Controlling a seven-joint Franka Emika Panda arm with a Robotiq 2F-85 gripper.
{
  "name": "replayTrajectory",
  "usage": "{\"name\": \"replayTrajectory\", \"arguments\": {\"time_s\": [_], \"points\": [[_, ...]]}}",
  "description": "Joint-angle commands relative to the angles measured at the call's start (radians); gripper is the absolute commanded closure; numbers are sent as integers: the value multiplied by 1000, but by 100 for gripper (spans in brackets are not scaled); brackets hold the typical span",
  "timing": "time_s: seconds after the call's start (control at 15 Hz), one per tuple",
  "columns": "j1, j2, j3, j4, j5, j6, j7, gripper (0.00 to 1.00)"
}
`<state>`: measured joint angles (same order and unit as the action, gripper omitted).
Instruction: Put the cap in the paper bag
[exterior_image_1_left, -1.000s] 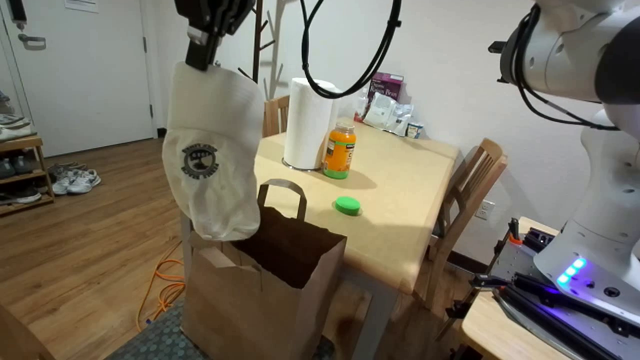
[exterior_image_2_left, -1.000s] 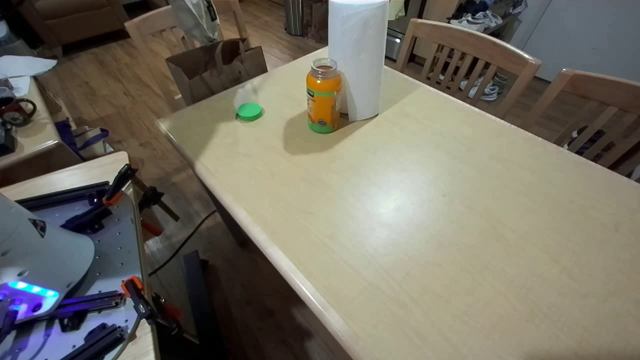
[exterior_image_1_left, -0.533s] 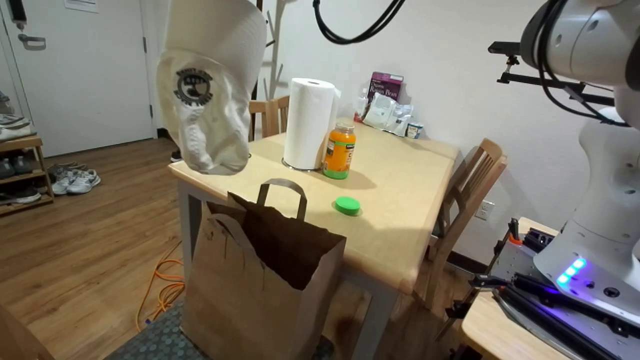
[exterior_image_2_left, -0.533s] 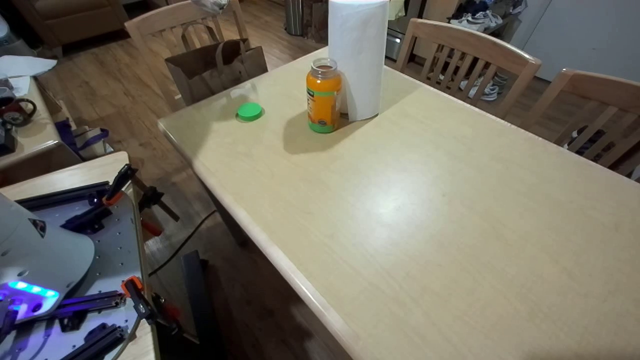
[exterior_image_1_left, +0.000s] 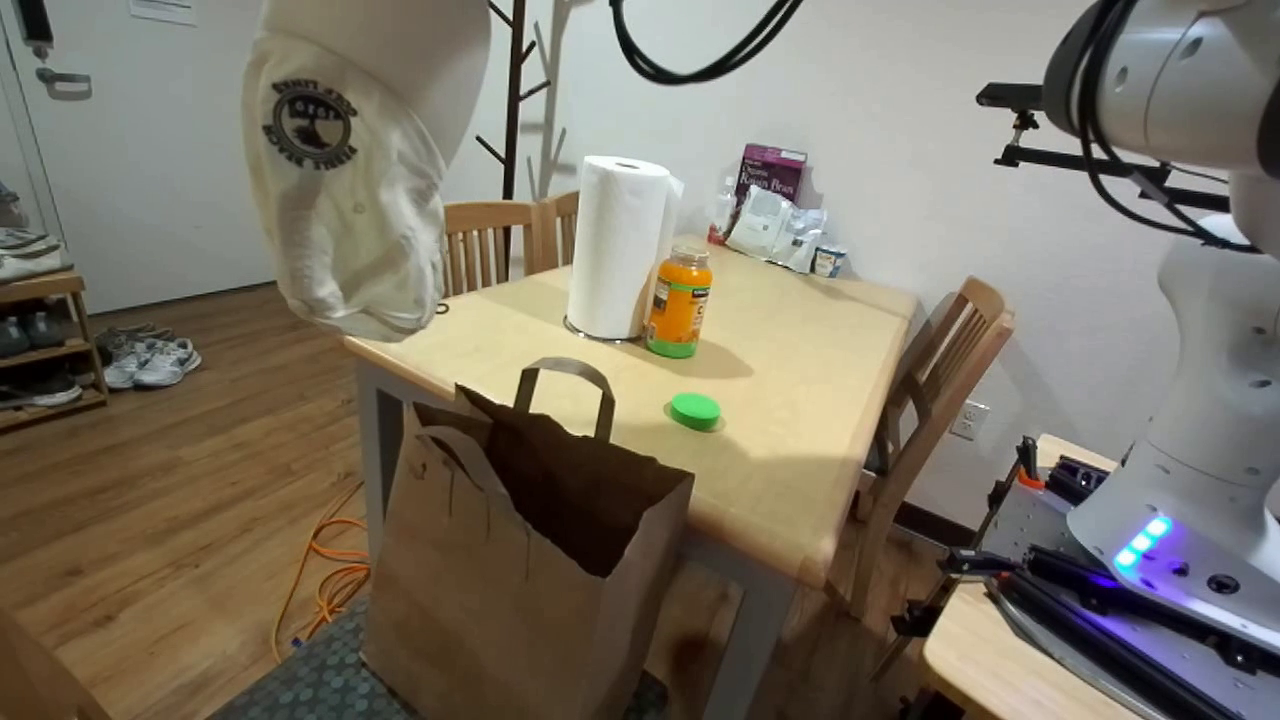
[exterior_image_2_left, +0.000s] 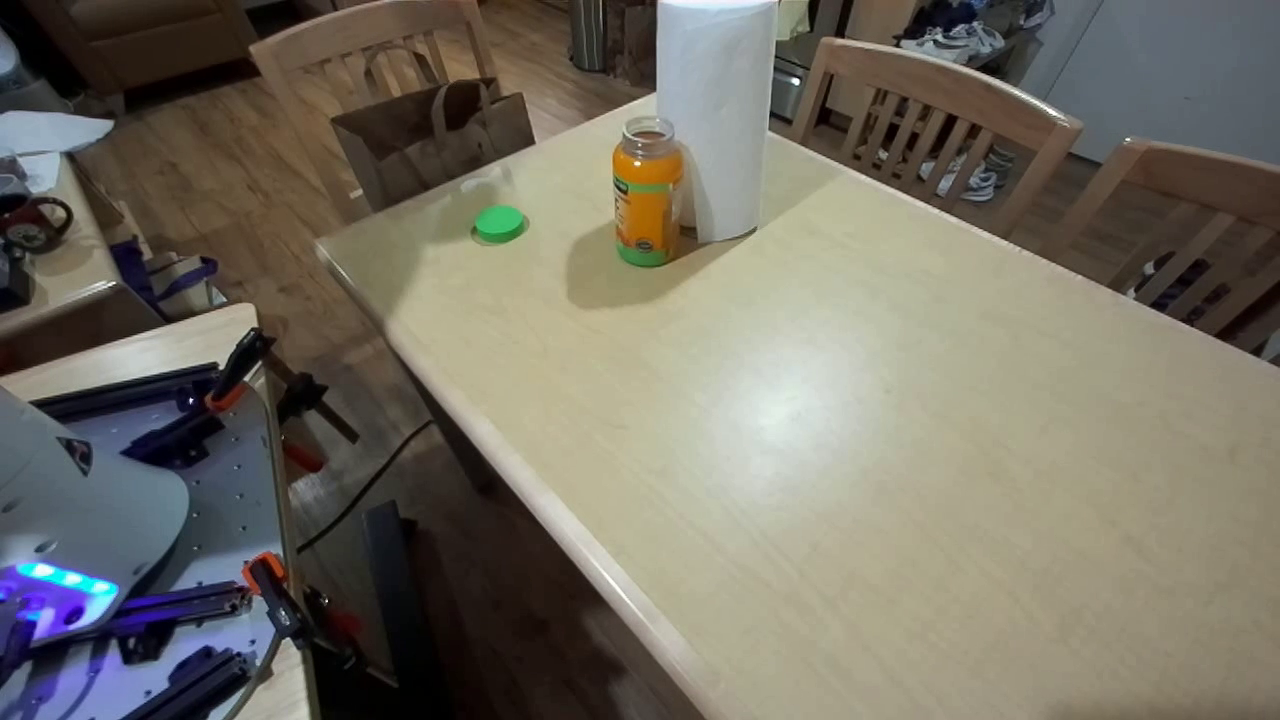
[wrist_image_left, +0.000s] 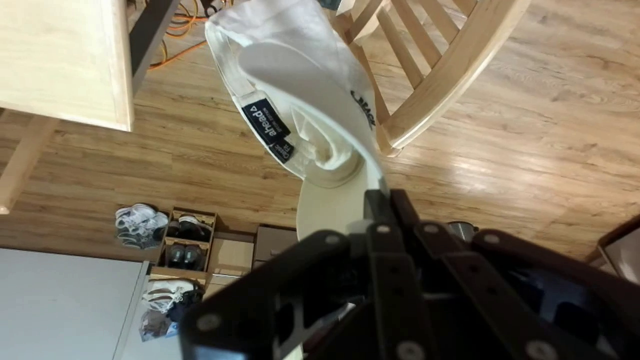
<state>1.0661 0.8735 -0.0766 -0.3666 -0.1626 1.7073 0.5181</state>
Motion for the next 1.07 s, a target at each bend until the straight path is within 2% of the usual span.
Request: {"name": "replayTrajectory", "arguments": {"time_s": [0.0, 0.2, 0.27, 0.4, 0.6, 0.67, 1.0], "points": [[-14, -29, 12, -19, 14, -78, 22, 99], [-61, -26, 13, -10, -10, -74, -226, 99], [-27, -9, 6, -5, -9, -67, -100, 96], [-55, -11, 8, -5, -11, -66, -176, 96], [-69, -11, 8, -13, -15, -76, -222, 99], [-83, -13, 23, -13, 10, -77, -202, 99], [-113, -51, 48, -19, 71, -204, 25, 99]]}}
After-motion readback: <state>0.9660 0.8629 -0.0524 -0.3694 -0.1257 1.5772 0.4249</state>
